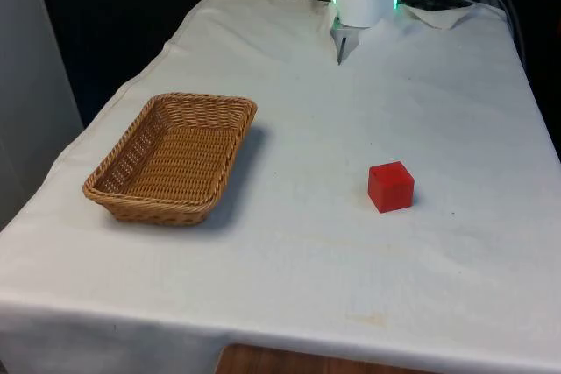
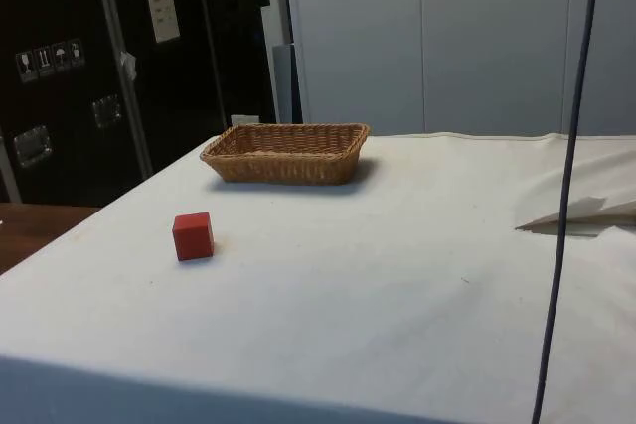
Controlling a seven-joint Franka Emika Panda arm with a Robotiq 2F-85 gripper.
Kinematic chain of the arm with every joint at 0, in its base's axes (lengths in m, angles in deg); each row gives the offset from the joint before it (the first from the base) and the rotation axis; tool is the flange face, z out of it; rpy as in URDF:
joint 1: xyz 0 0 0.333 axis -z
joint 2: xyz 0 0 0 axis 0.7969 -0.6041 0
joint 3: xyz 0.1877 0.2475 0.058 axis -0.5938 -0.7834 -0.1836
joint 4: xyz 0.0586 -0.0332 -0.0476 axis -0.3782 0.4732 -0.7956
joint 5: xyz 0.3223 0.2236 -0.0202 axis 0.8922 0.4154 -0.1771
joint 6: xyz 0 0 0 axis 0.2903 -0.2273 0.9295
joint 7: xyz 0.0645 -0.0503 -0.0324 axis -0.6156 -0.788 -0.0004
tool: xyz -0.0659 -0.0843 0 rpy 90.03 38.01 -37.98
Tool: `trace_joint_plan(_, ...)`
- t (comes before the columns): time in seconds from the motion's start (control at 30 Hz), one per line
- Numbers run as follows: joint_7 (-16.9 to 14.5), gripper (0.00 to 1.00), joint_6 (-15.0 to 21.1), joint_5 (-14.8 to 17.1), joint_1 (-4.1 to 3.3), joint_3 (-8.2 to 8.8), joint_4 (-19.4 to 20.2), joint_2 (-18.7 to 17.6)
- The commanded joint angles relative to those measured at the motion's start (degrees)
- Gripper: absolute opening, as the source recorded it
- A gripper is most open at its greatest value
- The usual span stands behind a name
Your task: Pick up the cube and place it into the basket.
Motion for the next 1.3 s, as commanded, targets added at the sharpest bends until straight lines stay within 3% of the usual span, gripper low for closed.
trace_joint_plan(0.0,0.4,1.0,-0.2,-0.1,-0.11,-0.11,-0.6,-0.5)
trace_joint_plan(0.33,0.8,1.0,-0.1,-0.3,-0.17,-1.15,-2.5,-2.3)
trace_joint_plan(0.83,-1.5,1.0,1.3,-0.1,-0.06,-2.12,-4.9,-5.4)
trace_joint_plan(1.27,-4.4,1.0,7.6,-1.5,-0.29,-3.21,-4.8,-8.3)
